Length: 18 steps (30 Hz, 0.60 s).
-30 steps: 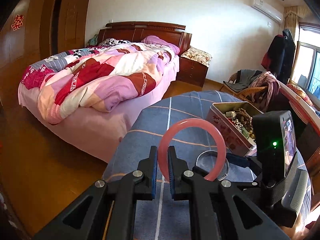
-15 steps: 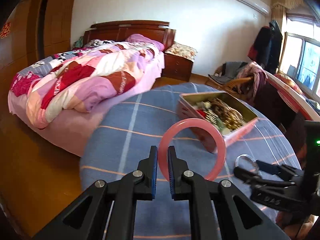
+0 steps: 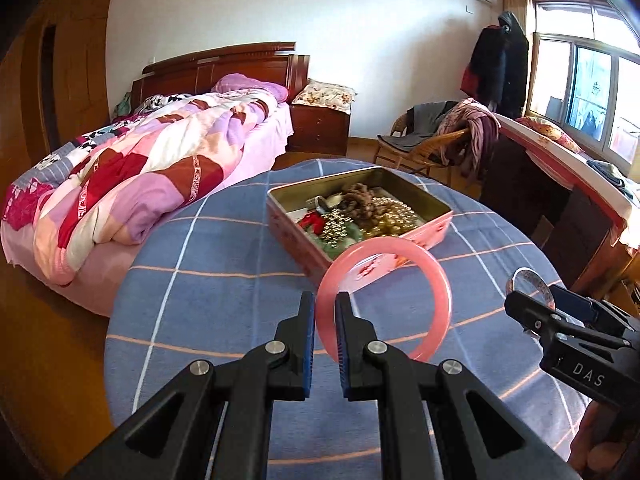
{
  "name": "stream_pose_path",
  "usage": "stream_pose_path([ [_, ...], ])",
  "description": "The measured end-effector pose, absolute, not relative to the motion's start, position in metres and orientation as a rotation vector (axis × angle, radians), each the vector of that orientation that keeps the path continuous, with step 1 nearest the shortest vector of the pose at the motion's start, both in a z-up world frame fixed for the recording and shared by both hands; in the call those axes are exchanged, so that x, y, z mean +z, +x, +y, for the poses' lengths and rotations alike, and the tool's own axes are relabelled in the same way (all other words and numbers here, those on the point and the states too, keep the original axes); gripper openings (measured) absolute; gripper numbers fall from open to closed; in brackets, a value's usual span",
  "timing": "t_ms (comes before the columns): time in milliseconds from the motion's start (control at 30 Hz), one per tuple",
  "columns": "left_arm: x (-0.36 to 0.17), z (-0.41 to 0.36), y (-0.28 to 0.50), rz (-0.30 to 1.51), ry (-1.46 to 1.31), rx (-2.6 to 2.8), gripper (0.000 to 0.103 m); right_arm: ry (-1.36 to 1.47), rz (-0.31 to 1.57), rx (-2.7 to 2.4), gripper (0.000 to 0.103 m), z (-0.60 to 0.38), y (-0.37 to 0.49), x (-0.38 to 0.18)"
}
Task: Organize jewelry
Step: 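Carry the pink and silver bangles over the pink tin and lower them inside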
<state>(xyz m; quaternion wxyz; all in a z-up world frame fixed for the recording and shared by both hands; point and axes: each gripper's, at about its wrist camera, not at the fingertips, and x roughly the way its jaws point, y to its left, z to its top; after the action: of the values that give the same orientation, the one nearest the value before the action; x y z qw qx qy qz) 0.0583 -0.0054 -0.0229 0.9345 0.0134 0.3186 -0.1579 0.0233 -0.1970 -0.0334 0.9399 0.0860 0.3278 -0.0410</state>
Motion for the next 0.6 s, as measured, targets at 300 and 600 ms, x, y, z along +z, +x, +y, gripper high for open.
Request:
stream_pose_path([
  [300, -0.012, -0.023, 0.057, 0.626, 0.034, -0.359, 0.009, 0.167, 0.6, -0.09, 0.073, -0.195, 0.018, -0.016],
  [600, -0.012, -0.029, 0.066, 0.622, 0.032, -0.361, 0.009, 0.154, 0.537, -0.117, 0.073, -0.198, 0.022, 0.0],
])
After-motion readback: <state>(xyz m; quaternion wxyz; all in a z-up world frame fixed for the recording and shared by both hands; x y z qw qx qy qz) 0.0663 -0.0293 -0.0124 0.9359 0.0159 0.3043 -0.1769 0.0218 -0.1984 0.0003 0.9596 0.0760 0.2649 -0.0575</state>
